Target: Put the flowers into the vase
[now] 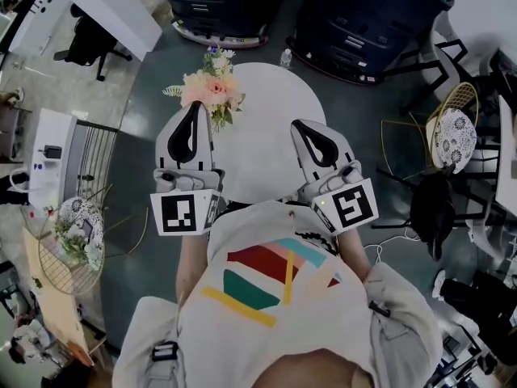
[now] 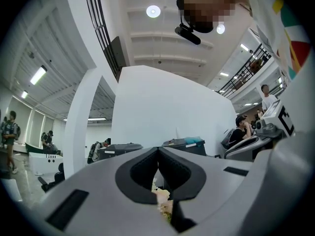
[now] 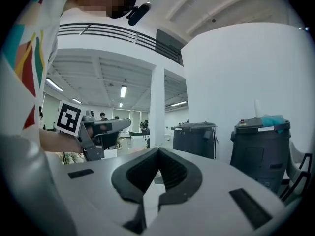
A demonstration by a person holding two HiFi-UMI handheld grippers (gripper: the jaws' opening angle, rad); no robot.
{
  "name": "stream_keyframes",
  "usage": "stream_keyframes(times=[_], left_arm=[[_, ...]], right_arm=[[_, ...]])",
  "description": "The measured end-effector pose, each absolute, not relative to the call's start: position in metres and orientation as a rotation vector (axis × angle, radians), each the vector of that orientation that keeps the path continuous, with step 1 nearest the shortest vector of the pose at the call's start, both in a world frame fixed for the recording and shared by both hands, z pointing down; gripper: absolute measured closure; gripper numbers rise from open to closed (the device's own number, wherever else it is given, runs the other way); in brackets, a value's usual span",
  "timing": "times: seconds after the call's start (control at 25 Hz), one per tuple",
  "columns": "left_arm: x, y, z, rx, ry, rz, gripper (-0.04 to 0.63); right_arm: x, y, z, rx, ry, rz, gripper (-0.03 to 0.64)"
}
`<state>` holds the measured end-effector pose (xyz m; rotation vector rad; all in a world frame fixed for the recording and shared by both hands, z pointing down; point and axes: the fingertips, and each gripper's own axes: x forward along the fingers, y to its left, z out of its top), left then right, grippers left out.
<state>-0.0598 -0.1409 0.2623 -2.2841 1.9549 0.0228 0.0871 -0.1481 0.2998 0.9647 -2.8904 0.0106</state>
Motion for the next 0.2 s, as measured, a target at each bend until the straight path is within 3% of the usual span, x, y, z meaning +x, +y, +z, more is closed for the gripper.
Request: stream_keyframes(times=[0.2], left_arm=[[-0.073, -0.14, 0.263, -2.269, 1.974, 0.024, 0.588]], right_arm=[[0.079, -0.146, 0.302, 0.965, -2.9, 0.044, 0.604]])
